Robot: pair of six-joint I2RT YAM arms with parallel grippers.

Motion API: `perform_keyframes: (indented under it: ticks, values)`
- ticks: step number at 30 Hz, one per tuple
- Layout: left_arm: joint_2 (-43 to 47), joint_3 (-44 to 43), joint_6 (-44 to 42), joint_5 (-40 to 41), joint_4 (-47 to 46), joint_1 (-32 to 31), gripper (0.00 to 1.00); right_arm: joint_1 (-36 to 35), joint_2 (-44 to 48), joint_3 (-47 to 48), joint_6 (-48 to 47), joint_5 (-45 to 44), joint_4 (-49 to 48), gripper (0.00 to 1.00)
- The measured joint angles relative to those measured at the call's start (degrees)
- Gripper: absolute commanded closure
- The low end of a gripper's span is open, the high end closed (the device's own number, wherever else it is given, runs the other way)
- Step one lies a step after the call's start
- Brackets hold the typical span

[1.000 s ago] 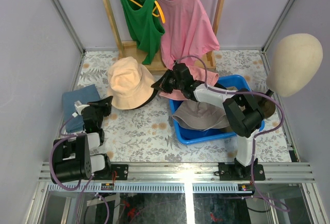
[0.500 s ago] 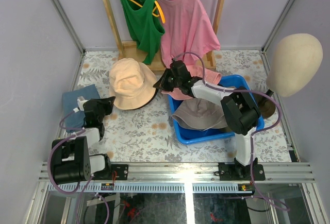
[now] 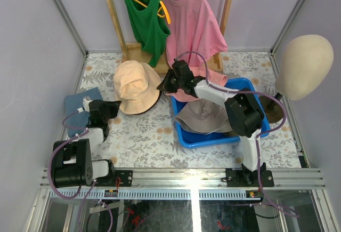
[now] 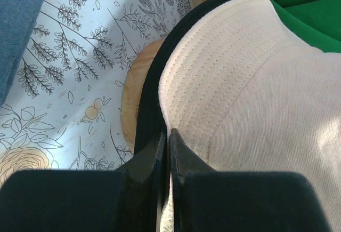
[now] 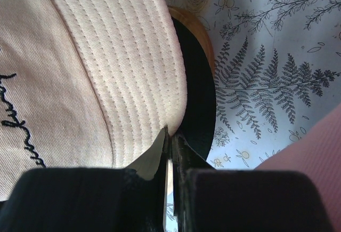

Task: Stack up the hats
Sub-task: Stack the hat on the hat.

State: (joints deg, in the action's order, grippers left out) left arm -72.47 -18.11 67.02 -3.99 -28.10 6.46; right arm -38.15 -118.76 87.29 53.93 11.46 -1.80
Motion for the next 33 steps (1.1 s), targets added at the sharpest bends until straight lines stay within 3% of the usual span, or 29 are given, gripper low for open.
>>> perform_keyframes:
  ticks: [12,18,22,26,33]
  values:
    - [0.98,-4.63,-3.08,3.93,9.57,-0.81,0.83,-0.26,0.57,-0.87,-2.16,-0.66,-0.15,1.00]
    - [2.99,-5.97,-4.20,6.84,15.04,-0.85,0.62,-0.52,1.38,-1.95,-3.39,-1.79,-0.94,0.98]
    - [3.37,-5.97,-4.42,7.78,17.59,-0.85,0.53,-0.57,1.88,-2.32,-4.04,-1.81,-0.85,0.75]
    - [5.40,-5.97,-4.37,8.63,19.47,-0.85,0.51,-0.70,3.32,-2.69,-5.75,-2.01,0.22,0.59]
    - [8.72,-6.58,-4.26,10.32,22.58,-0.85,0.47,-0.70,5.27,-3.06,-8.94,-2.01,2.80,0.42]
